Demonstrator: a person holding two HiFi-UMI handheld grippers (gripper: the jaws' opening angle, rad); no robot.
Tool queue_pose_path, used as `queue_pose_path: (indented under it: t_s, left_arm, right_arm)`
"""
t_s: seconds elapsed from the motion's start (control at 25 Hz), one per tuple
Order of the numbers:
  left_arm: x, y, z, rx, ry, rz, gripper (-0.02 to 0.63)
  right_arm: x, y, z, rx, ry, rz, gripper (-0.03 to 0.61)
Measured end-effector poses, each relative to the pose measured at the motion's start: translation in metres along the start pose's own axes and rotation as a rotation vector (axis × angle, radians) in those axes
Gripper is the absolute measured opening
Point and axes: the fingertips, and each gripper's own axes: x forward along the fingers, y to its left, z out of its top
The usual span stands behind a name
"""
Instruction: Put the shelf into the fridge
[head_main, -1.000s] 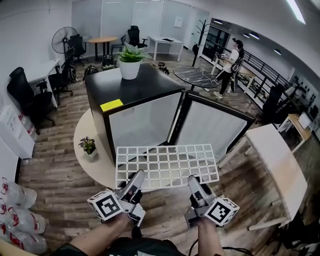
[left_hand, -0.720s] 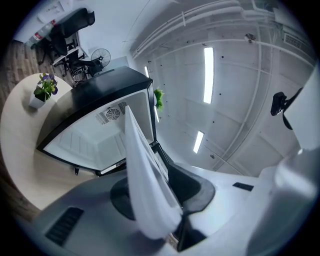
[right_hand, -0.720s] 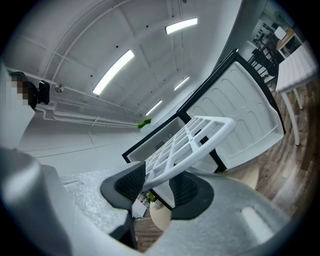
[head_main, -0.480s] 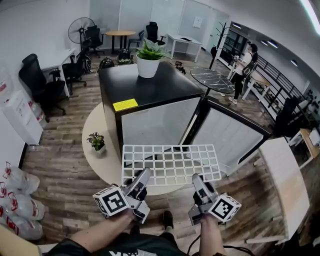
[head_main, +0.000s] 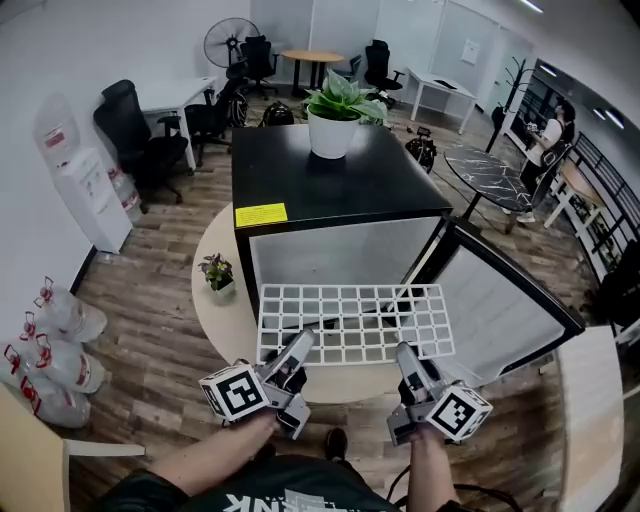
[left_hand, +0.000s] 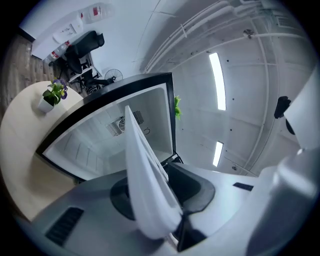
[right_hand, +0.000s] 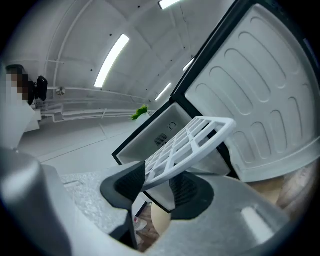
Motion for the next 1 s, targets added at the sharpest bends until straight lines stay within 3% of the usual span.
queue_pose_path:
  t_s: [0.16,0.48,0.64,0.72,0.84,1.0]
  left_arm:
    - [0.004,0.015,-0.012,-0.031,-0.043,0.028,0.091]
    - [0.031,0.027,-0.01,-0.009,-0.129,0.093,0.091]
    - [0.014,0.058,-0.009,0.01,-0.134,0.249,0.091]
    - [0.016,0.06,-0.006,-0.002,-0.153,0.245,0.091]
    - [0.018,0.069,-0.004,-0.01,-0.151,0.318,0.091]
    - [0.033,0.065,0.001,-0.027,-0.172,0.267,0.087]
  right_arm:
    - [0.017,-0.018,-0.005,0.005,0.054,0.063,0.152]
    - [0.05,-0.049,0.011,0.031,0.149,0.154,0.152]
    - [0.067,-0.053,0.002,0.035,0.185,0.173,0.15]
    - [0.075,-0.055,0.001,0.036,0.202,0.186,0.15]
    - [0.083,-0.06,0.009,0.044,0.217,0.191,0.15]
    - [0.094,-0.066,0.014,0.052,0.222,0.197,0.15]
